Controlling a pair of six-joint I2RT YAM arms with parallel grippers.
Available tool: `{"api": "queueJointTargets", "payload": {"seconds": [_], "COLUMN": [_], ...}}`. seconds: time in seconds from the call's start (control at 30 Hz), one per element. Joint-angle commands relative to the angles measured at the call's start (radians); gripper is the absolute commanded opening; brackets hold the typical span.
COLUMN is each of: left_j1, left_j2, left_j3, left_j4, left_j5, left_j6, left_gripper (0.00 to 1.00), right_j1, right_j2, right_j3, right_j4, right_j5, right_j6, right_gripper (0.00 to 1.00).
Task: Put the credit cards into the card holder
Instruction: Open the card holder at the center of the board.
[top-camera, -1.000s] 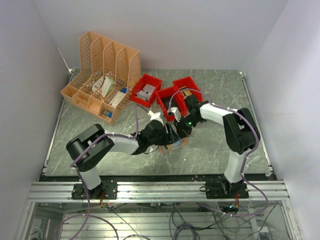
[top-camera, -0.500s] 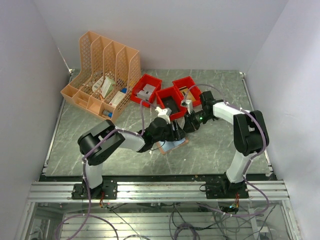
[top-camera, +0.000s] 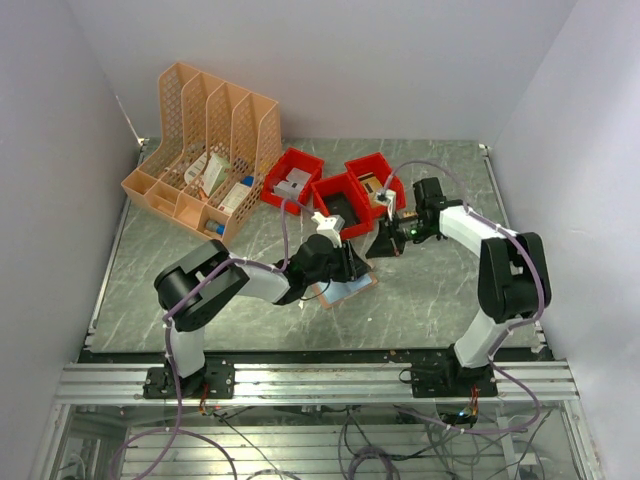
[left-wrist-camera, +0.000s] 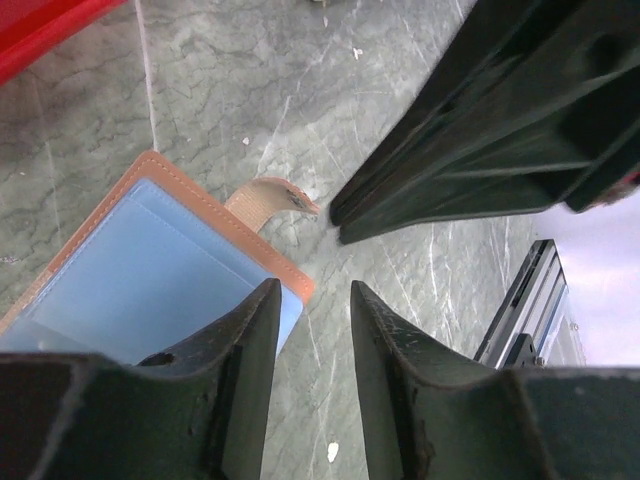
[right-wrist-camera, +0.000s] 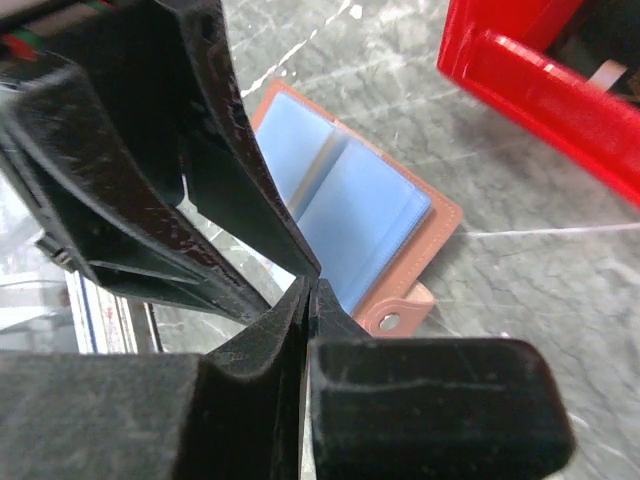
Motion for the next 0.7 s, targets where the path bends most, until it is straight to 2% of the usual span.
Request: {"api": "queueJointTargets", "payload": {"seconds": [0.0, 0.2, 0.4, 0.53, 0.67], "left_j1": [0.001, -0.001, -0.001, -0.002, -0.001], "left_j2": [-0.027, -0.155, -0.328, -0.388, -0.398], "left_j3": [-0.015, -0.103, -0.231, -0.294, -0.343], "left_j4": [0.064, 0.009, -0.114, -0.155, -0.113], "left_j5": [-0.008, -0.056, -0.129, -0.167, -0.182], "left_j6": [0.036, 0.055, 0.013, -0.067, -0.118], "left_gripper": [0.44, 0.38, 0.40, 0.56, 0.64], "right_j1": [0.029, 0.105, 0.135, 0.138, 0.146], "right_j2": [0.092, 0.143, 0.215, 0.237, 0.247], "right_j3": [0.010, 0.006, 0.030, 0.032, 0.032], "right_j4": [-0.015, 0.041, 0.028, 0.025, 0.026], "right_j5": [-0.063, 0.055, 0.203, 0.245, 0.264], "right_j6": [0.022, 0.090, 0.088, 0.086, 0.085], "right_gripper": [0.00, 0.00, 0.00, 0.00, 0.00]}}
